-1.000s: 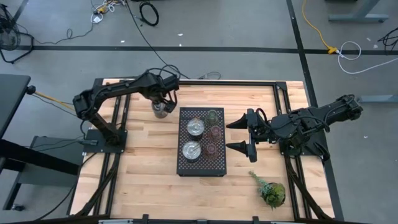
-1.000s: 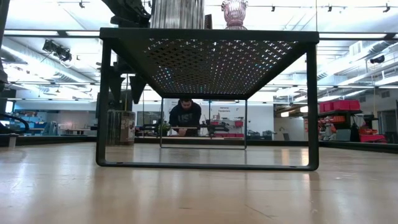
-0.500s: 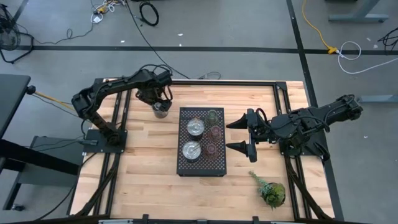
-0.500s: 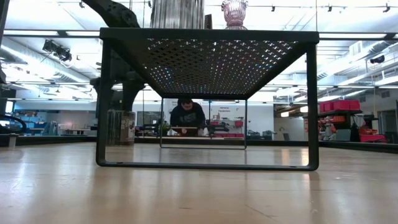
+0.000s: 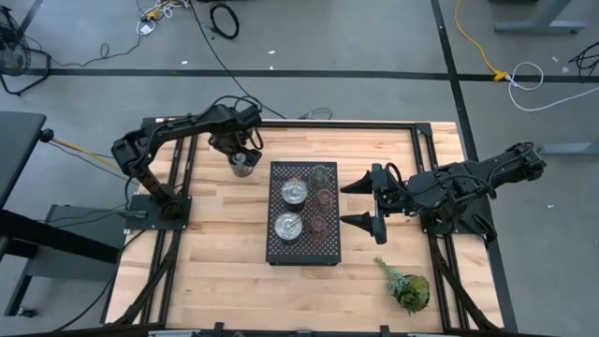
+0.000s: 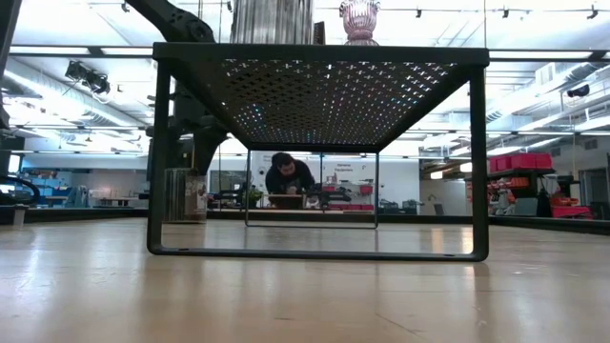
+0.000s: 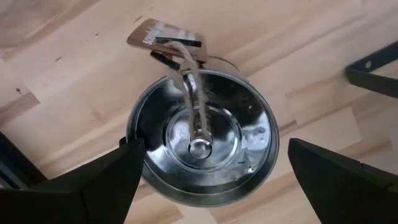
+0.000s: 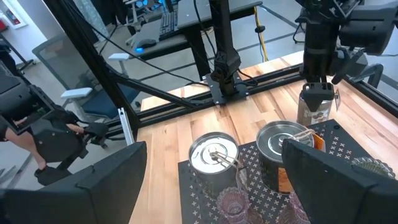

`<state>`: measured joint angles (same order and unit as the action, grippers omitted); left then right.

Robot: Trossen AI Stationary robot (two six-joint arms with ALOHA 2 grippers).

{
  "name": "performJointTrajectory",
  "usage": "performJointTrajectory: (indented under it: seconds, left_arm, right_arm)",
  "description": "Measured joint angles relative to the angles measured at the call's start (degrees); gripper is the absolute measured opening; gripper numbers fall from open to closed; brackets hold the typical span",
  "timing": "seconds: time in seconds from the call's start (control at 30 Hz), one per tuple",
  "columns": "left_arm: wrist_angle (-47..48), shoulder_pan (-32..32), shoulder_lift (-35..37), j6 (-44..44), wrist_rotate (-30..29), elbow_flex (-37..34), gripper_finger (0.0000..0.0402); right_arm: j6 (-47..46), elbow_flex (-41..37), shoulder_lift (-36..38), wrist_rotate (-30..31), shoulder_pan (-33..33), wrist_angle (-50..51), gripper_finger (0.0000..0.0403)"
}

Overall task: Pick & Place candle stick holders
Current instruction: Put the silver scented candle on the shelf aligned with the silver scented candles

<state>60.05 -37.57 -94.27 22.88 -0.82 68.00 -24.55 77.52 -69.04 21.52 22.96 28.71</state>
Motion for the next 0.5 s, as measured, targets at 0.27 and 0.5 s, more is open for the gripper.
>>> performJointTrajectory:
  seconds: [0.27, 0.5]
  left_arm:
    - [1.42, 0.03, -0.25, -1.56, 0.84, 2.1, 0.0399]
    - [2.76, 0.07, -0.25, -2.58, -0.97, 3.73, 0.0399]
  right_arm:
    - [0.0, 0.0, 0.0, 0.0, 0.02, 0.0, 0.0369]
    - [0.0, 0.0, 0.0, 0.0, 0.0, 0.0, 0.0369]
